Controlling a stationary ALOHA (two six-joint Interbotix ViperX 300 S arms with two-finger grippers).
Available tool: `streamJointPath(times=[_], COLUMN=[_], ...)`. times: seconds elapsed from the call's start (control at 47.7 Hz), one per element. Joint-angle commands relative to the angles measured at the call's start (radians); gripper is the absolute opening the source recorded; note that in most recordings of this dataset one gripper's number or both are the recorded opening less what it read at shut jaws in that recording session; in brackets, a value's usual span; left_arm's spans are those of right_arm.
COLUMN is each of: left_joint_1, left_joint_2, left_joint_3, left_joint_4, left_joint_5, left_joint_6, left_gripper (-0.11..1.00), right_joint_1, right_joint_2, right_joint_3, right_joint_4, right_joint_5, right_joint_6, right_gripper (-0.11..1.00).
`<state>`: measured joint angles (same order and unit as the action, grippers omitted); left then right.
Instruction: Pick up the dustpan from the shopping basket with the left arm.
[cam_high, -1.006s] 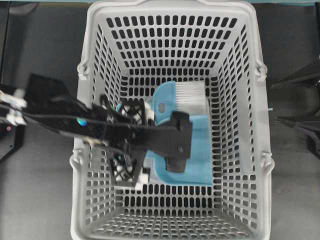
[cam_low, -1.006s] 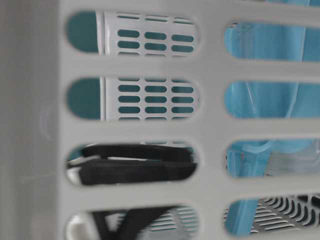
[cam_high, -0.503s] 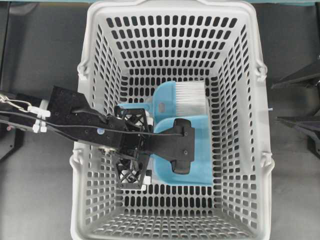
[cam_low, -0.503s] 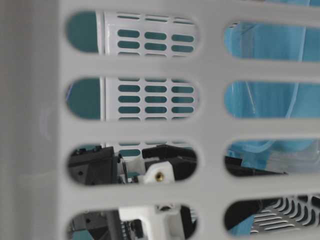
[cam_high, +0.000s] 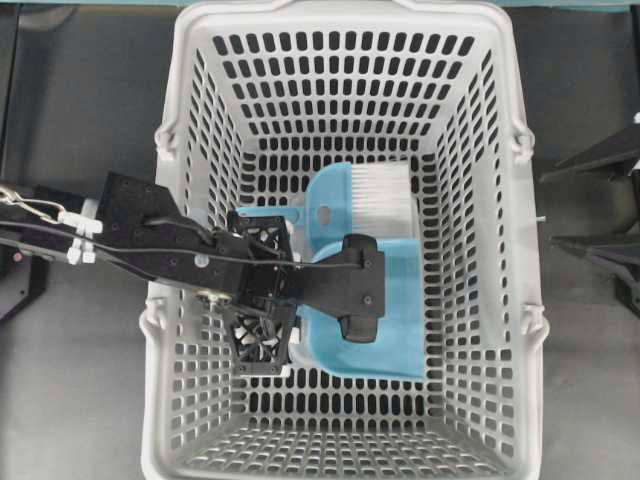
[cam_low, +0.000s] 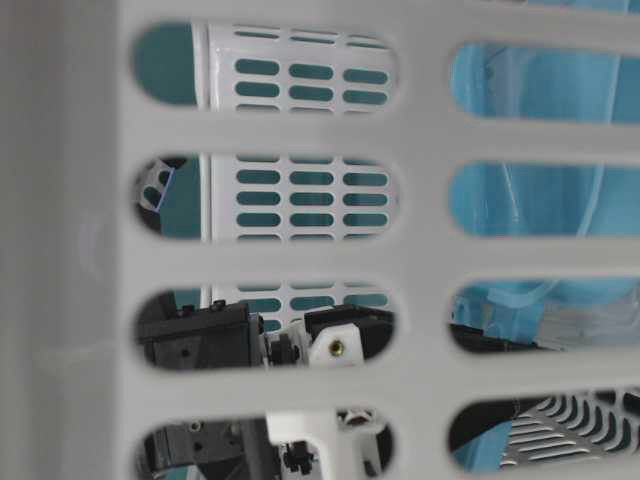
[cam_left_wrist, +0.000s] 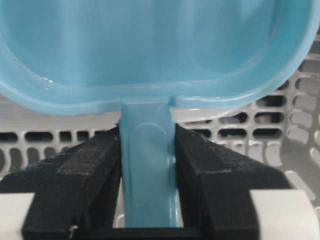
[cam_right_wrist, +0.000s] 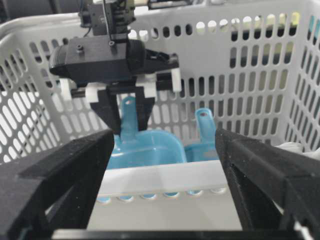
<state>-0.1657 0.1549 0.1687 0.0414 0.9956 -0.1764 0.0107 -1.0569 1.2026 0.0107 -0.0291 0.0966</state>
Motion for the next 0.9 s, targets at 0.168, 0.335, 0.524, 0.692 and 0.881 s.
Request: streamJointPath(times=[0.168, 0.335, 0.524, 0.692, 0.881], left_joint_1=[0.0, 0.008, 0.021, 0.044, 0.055], left_joint_2=[-0.063, -0.133, -0.236, -0.336, -0.437], left_joint_3=[-0.057, -0.063, -0.04, 0.014, 0.061], left_joint_4=[0.003, 0.003, 0.005, 0.005, 0.003], left_joint_5=[-0.012, -0.014, -0.041, -0.147, -0.225], left_joint_6=[-0.002, -0.002, 0.008, 0.009, 0.017], left_gripper=[0.29, 0.29, 0.29, 0.29, 0.29], right_joint_1=[0.003, 0.003, 0.003, 0.003, 0.003], right_joint_2=[-0.003, -0.008, -0.012, -0.014, -0.015], right_joint_3=[-0.005, -0.005, -0.005, -0.005, -0.005], right_joint_4=[0.005, 0.003, 0.005, 0.005, 0.005], right_joint_5=[-0.011, -0.009, -0.006, -0.006, -0.006], right_joint_6=[0.003, 0.003, 0.003, 0.003, 0.003], right_gripper=[0.78, 0.78, 0.78, 0.78, 0.78])
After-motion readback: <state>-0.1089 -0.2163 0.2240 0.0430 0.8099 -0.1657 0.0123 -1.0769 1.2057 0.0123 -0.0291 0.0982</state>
